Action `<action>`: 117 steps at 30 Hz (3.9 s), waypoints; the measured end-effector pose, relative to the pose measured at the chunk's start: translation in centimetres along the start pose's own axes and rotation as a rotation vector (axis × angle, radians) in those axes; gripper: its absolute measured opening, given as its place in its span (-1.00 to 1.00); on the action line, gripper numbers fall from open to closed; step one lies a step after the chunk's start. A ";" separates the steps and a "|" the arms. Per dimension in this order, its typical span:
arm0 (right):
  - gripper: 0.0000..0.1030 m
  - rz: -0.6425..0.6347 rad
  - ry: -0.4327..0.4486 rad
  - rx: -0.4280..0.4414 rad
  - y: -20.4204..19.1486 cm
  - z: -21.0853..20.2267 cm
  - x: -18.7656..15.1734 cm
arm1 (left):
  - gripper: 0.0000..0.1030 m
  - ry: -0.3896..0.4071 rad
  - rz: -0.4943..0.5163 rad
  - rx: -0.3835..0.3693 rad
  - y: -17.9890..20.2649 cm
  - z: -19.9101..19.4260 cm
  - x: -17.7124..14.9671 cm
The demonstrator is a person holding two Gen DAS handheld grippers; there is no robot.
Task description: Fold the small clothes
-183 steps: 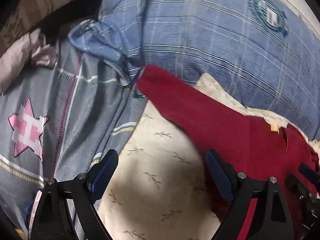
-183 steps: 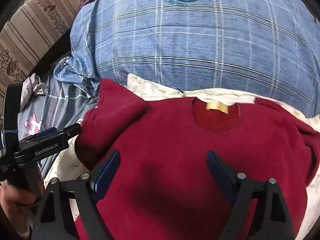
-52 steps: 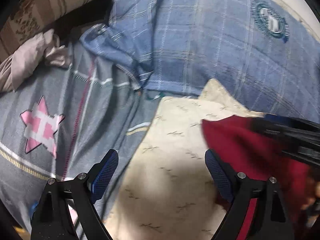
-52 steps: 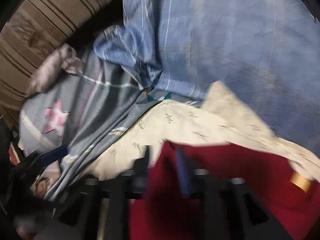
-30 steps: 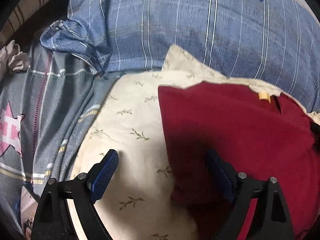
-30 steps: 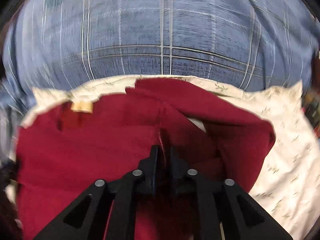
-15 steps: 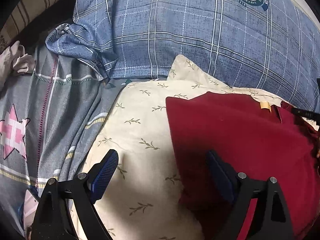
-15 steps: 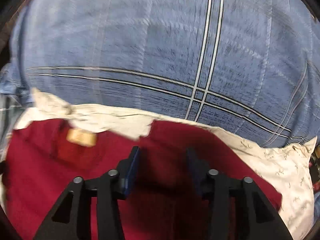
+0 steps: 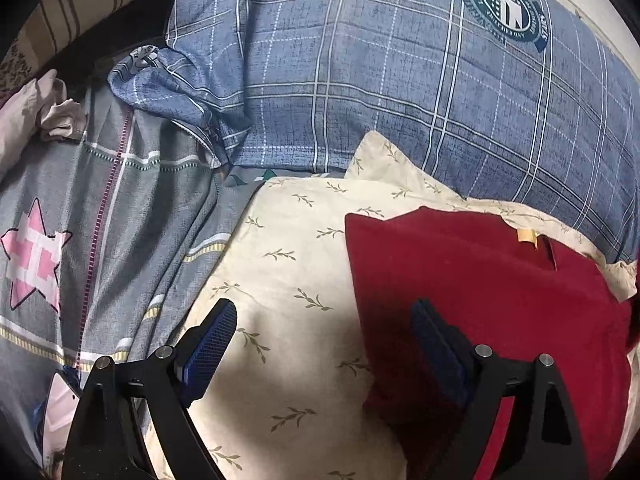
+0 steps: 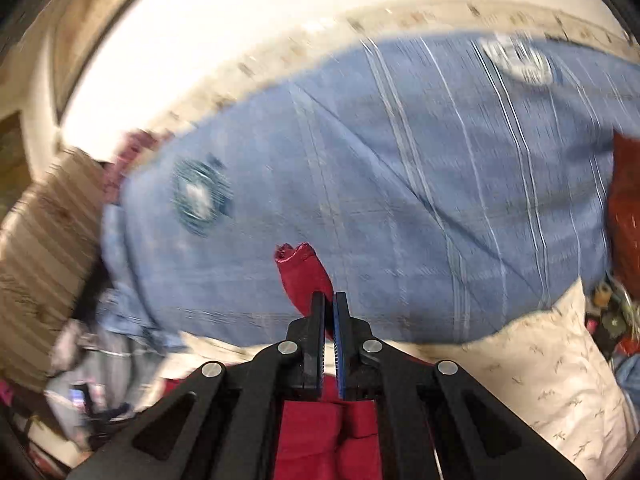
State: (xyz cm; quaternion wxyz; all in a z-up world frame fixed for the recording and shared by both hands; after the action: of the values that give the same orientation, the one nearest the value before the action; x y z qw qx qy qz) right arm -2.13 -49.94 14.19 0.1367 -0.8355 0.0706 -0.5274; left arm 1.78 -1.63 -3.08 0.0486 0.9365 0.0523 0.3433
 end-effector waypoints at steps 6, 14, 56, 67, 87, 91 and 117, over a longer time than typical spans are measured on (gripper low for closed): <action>-0.94 -0.204 0.011 0.276 -9.6 -2.6 1.0 | 0.72 0.021 -0.034 -0.009 -1.0 -0.8 0.1; -0.94 -0.416 -0.254 0.554 -23.5 8.4 -3.9 | 0.72 0.058 -0.131 0.001 -3.8 -1.6 0.9; 0.00 -0.504 -0.479 0.129 -20.2 15.6 -23.6 | 0.73 0.062 -0.058 -0.092 -0.4 -1.3 0.2; -0.80 -0.427 -0.416 -0.412 -3.1 11.6 -20.5 | 0.74 0.009 0.060 -0.084 2.7 0.1 -0.5; -0.21 -0.111 -0.290 -0.287 -1.0 5.8 -15.6 | 0.74 -0.071 0.109 -0.047 3.6 2.1 -1.3; -0.31 -0.188 -0.361 -0.281 -2.7 11.2 -16.7 | 0.74 -0.071 0.114 -0.047 3.6 2.2 -1.3; -0.08 -0.056 -0.391 -0.341 0.7 7.8 -18.4 | 0.74 -0.050 0.119 -0.089 3.3 0.0 -2.2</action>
State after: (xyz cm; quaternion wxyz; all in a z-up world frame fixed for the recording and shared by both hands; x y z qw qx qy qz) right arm -3.04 -44.58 -5.02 -0.0095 -0.9342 0.1076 -0.3399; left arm 0.29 -5.19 -4.06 0.0712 0.9431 -0.0203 0.3241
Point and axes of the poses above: each gripper's, at about its wrist camera, not at the fingertips, and z roughly the way its jaws point, y to its right, x to its top, the point moved 5 cm from there along z, roughly the way its jaws point, and after that the axes turned 4 degrees about -y, right-handed, at the moved point
